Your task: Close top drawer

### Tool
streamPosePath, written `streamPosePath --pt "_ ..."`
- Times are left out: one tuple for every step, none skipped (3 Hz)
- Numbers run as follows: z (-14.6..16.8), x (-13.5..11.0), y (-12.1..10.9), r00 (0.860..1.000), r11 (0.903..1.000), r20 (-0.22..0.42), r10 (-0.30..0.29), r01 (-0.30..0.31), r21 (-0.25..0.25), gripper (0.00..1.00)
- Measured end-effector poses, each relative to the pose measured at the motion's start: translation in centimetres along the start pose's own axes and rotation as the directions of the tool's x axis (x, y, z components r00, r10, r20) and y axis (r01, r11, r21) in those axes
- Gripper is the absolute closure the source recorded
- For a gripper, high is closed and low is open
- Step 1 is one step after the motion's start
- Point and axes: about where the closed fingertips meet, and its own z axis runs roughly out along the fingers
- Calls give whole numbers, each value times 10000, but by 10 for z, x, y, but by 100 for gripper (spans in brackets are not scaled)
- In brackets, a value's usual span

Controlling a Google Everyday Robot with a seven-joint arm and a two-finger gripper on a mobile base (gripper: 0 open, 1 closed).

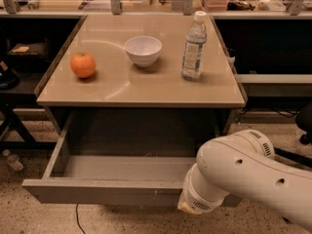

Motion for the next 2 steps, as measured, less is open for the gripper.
streamPosePath --pt "0 0 0 10000 10000 0 0 0 0 36" --pt "0 0 0 10000 10000 0 0 0 1 13"
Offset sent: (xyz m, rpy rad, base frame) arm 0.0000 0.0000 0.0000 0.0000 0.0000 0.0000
